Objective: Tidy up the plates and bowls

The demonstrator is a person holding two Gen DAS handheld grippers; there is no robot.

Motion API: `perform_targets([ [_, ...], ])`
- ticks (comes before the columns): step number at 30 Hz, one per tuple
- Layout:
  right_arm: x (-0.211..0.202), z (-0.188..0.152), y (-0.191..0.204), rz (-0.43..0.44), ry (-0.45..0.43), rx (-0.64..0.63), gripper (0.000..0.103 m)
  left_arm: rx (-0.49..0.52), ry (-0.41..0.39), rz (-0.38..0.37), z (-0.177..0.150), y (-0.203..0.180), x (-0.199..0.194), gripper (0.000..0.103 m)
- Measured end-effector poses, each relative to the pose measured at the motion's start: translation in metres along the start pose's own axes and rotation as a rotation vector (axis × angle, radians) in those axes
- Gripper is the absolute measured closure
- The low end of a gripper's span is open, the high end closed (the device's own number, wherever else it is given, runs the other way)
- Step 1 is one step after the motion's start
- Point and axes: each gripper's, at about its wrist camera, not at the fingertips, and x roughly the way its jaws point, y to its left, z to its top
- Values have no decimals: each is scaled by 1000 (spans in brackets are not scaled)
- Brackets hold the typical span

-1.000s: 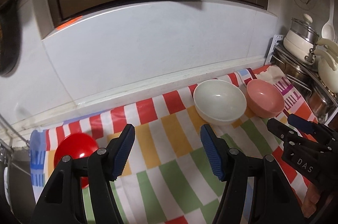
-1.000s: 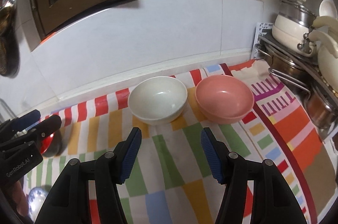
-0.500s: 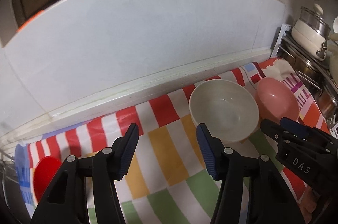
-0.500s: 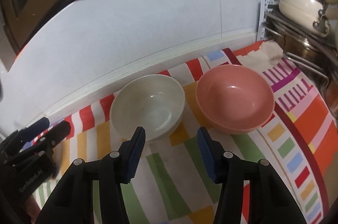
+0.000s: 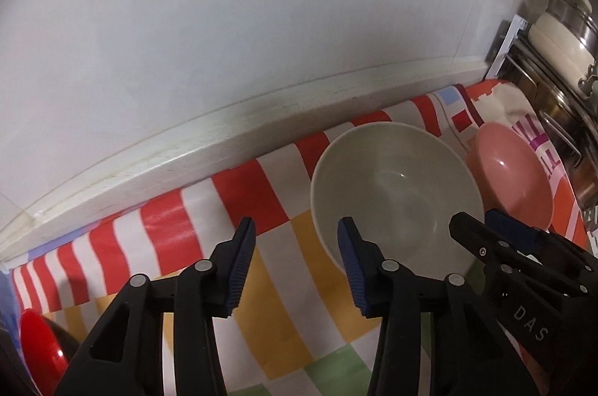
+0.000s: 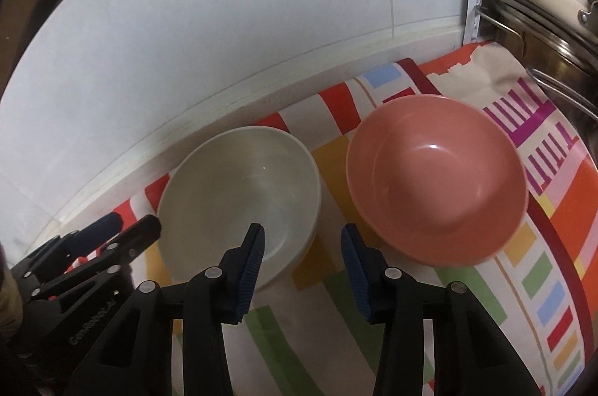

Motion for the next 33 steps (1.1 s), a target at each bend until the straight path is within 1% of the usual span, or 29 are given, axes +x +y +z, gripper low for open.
perform_targets([
  [3, 8, 1, 0, -2, 9, -2, 62, 9, 19, 2, 3, -3, 12, 62],
  [7, 17, 6, 1, -9, 26, 1, 65, 18, 41, 1, 7, -7, 24, 63],
  [15, 28, 11, 5, -15, 61, -10, 79, 28, 63, -3, 12, -11, 37, 82],
  [16, 28, 12, 6, -12, 62, -17, 82, 32, 64, -3, 13, -12, 38, 84],
  [18, 28, 14, 9, -25, 60, -28, 83, 36, 63, 0, 13, -15, 38, 91],
  [25, 25, 19, 13, -35, 71, -22, 86, 45, 56, 19, 12, -19, 32, 91],
  [33, 4, 18, 26, -18, 64, -41, 86, 27, 30, 33, 7, -17, 9, 91],
])
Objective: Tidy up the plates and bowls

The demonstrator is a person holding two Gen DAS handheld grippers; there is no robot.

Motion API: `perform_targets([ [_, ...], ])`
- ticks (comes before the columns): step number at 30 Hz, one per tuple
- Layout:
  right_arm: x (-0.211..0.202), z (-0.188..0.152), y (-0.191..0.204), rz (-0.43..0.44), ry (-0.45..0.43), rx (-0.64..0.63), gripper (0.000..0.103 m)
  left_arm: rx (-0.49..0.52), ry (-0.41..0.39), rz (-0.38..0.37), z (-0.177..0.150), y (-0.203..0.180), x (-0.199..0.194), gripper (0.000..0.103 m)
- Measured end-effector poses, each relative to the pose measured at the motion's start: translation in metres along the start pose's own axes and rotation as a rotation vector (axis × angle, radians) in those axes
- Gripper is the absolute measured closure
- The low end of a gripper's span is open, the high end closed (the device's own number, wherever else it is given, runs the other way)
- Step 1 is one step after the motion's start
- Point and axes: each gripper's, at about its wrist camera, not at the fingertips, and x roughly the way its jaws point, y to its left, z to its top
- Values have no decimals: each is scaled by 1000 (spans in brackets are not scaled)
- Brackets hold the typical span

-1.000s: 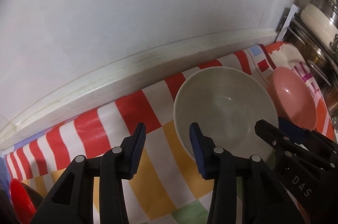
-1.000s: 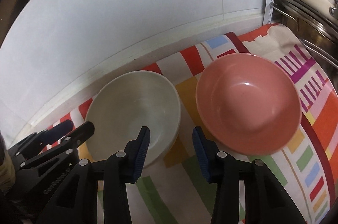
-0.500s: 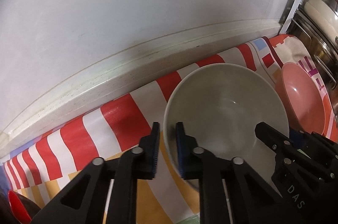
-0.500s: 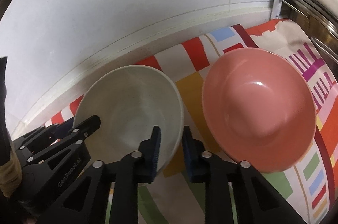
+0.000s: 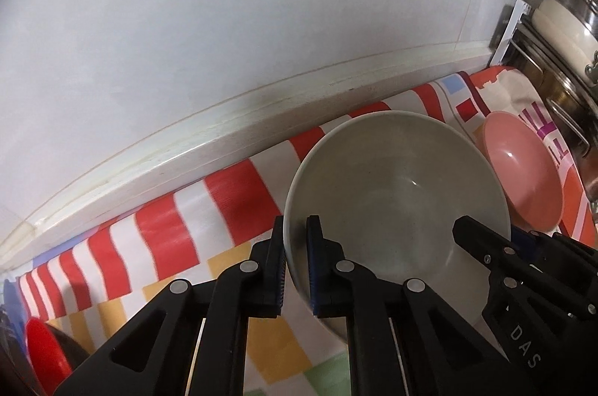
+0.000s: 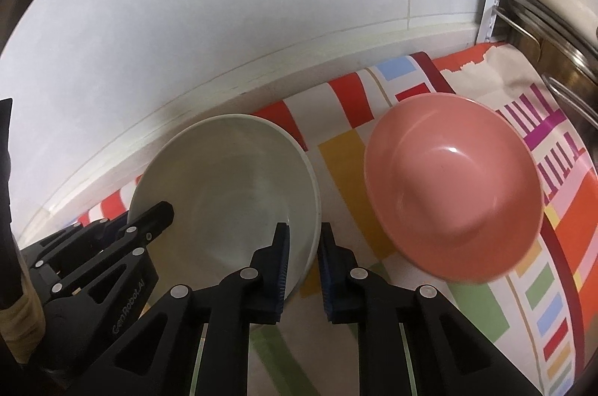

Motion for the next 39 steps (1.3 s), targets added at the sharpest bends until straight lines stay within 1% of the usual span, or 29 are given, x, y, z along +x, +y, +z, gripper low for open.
perform_targets([
  [6, -22, -8, 11, 18, -16, -33, 86, -27, -28, 14, -14, 10, -32, 92],
  [14, -55, -30, 30, 39, -37, -94, 86, -75, -52, 32, -45, 21, -74, 91],
  [23, -84, -65, 46, 58, -33, -169, 86, -121, -49, 43, -90, 32, -111, 91],
  [27, -96, -83, 50, 56, -23, -202, 86, -145, -50, 34, -108, 33, -125, 91],
  [33, -109, -109, 47, 51, 2, -228, 86, -131, -49, 38, -136, 25, -142, 91],
  [39, -123, -138, 39, 36, 25, -231, 86, -118, -17, 8, -164, 14, -149, 91],
])
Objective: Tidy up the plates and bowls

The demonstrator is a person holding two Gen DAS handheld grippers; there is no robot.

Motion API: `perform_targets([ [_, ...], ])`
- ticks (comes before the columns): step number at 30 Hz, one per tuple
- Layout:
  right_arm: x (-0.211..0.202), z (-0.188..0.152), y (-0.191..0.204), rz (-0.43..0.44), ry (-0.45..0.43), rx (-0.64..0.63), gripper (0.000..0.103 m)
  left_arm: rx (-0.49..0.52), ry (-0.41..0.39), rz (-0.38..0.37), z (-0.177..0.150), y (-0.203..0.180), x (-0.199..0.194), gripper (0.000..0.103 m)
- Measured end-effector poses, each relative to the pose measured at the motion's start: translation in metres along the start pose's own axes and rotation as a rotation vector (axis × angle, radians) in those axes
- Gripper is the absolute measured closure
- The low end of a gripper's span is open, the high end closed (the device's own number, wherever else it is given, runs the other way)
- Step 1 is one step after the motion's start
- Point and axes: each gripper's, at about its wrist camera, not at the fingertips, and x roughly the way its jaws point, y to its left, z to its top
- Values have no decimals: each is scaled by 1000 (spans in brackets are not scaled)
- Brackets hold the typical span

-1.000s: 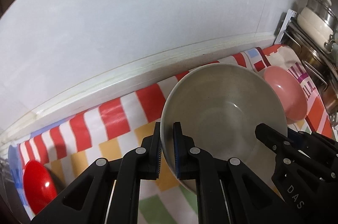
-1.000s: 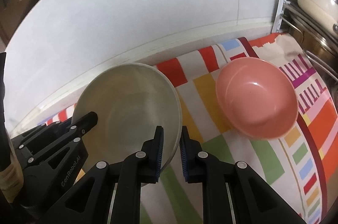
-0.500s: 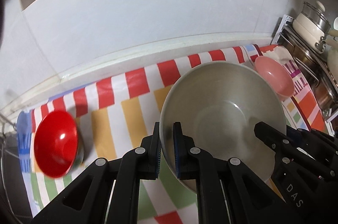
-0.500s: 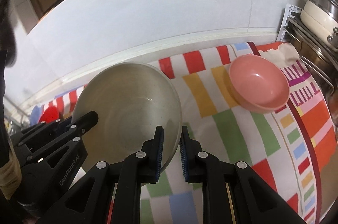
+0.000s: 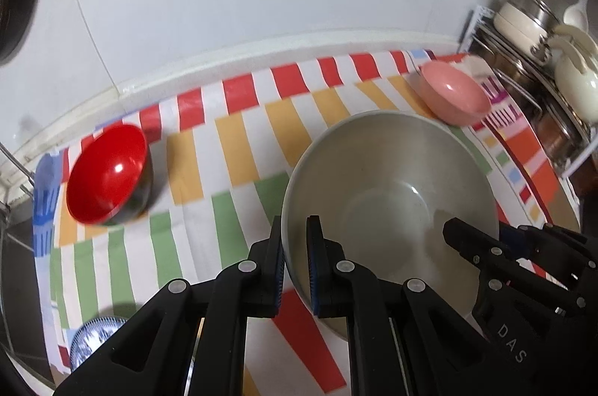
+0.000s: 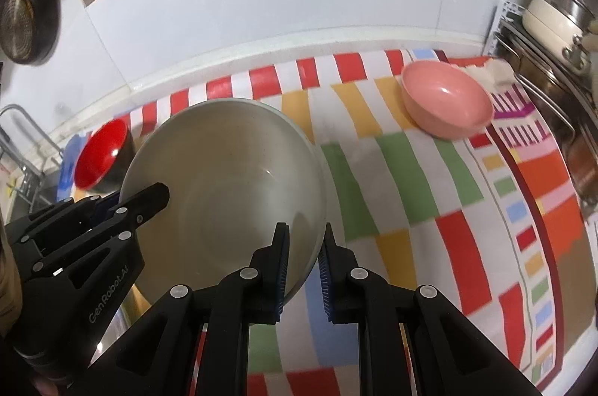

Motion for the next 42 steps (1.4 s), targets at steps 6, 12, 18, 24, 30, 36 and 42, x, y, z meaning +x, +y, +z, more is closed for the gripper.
perform_targets([
  [6, -7, -30, 1, -12, 33, 10, 86, 27, 37, -31, -27, -9, -4, 91],
  [12, -14, -54, 5, -29, 60, 19, 86, 48, 65, -51, -49, -15, -7, 91],
  [18, -15, -73, 5, -41, 88, 26, 86, 67, 92, -65, -67, -19, -7, 91],
  [24, -17, -87, 1, -51, 106, 39, 86, 84, 124, -85, -80, -25, -6, 90],
  [30, -18, -96, -2, -58, 114, 44, 86, 91, 142, -88, -89, -29, -3, 90],
  [36, -14, -101, -4, -55, 132, 48, 86, 93, 157, -85, -92, -30, 1, 90],
  [42, -11, -103, -5, -51, 144, 57, 86, 99, 169, -83, -95, -33, 5, 90],
])
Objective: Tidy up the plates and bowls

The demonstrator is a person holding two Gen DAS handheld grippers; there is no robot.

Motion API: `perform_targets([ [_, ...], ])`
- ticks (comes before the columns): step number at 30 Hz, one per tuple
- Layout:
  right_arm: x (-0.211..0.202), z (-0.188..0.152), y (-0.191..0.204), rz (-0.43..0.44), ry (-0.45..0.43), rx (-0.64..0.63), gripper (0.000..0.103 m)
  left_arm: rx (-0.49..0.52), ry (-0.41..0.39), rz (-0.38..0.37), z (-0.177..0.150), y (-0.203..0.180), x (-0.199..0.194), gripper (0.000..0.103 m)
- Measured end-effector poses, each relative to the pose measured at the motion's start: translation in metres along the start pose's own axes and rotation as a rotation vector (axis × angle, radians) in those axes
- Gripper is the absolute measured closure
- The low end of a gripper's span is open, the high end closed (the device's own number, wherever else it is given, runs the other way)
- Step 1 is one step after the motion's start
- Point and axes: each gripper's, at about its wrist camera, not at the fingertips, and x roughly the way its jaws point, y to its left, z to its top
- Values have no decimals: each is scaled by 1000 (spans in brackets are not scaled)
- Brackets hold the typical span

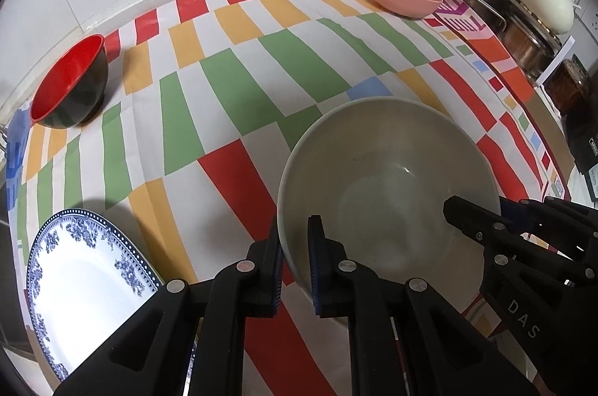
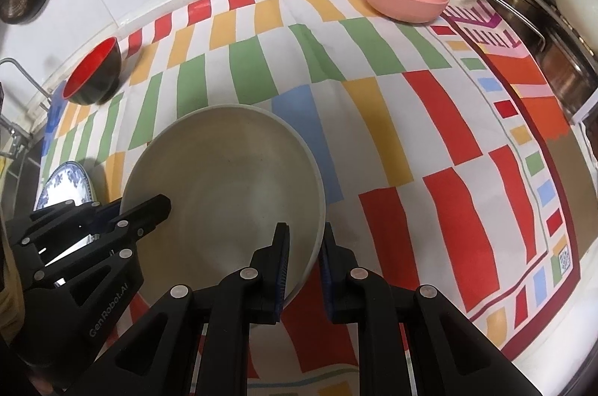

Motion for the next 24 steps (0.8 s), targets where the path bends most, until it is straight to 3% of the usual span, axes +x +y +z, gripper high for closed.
perform_targets([
  [7, 2, -1, -1, 5, 8, 0, 86, -2, 4, -10, -3, -1, 3, 90],
  [11, 3, -1, -1, 11, 11, 2, 86, -23, 6, -23, -4, 3, 3, 79],
  [19, -11, 4, -4, 0, -27, 10, 85, -30, -64, -1, 2, 9, -17, 60],
  [24, -30, 12, -9, -17, -101, 13, 73, -10, -134, 7, 16, 8, -34, 47],
])
